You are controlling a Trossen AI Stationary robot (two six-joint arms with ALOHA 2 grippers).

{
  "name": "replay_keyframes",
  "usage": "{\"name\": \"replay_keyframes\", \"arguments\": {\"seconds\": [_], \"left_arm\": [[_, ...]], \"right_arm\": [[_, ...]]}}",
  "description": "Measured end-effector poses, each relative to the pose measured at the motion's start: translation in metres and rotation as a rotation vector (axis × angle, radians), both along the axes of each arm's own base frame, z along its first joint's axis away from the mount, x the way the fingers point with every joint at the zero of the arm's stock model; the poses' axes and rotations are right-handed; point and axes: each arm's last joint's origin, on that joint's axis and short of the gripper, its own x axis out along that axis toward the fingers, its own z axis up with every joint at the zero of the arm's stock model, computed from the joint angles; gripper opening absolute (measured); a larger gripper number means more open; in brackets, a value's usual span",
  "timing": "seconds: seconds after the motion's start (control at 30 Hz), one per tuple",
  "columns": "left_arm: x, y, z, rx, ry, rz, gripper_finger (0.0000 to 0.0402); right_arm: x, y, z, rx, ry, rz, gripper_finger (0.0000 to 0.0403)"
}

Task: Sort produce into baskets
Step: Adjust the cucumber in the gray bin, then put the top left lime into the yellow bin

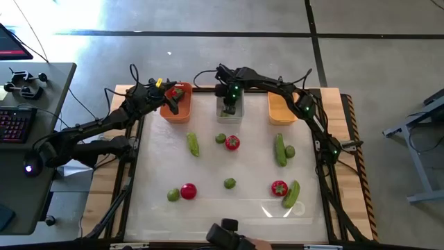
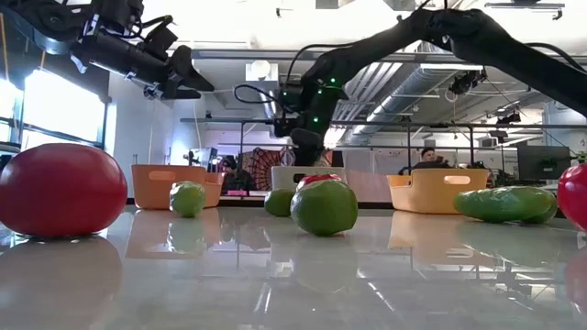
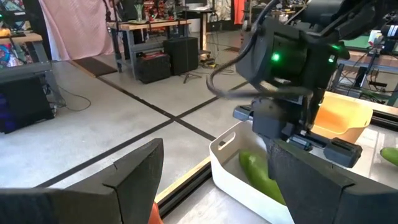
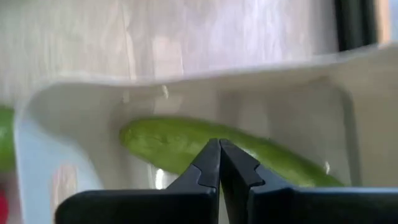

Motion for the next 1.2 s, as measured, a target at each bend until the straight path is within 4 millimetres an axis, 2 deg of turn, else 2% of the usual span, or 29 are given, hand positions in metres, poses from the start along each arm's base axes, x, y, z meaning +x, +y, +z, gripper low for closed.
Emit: {"name": "replay_keyframes", "arguments": {"seconds": [0.07, 0.23, 0.6, 0.97, 1.2], "left_arm": [[0.0, 0.0, 0.0, 0.0, 0.0, 0.0, 0.0278], [0.0, 0.0, 0.0, 0.0, 0.001, 0.0, 0.0278], [0.0, 0.0, 0.0, 0.0, 0.001, 0.001, 0.0278], [0.0, 0.0, 0.0, 0.0, 0.0, 0.001, 0.0278], [0.0, 0.0, -0.002, -0.014, 0.016, -0.001, 0.0278]], "right_arm": [[0.001, 0.0, 0.0, -0.006, -0.013, -0.003, 0.0], [0.001, 0.0, -0.013, 0.013, 0.042, -0.004, 0.0], [-0.011, 0.006, -0.013, 0.029, 0.184, -0.018, 0.0], [-0.002, -0.001, -0.01, -0.064, 0.09, 0.001, 0.0], [-0.014, -0.011, -0.011, -0.072, 0.158, -0.027, 0.0]]}}
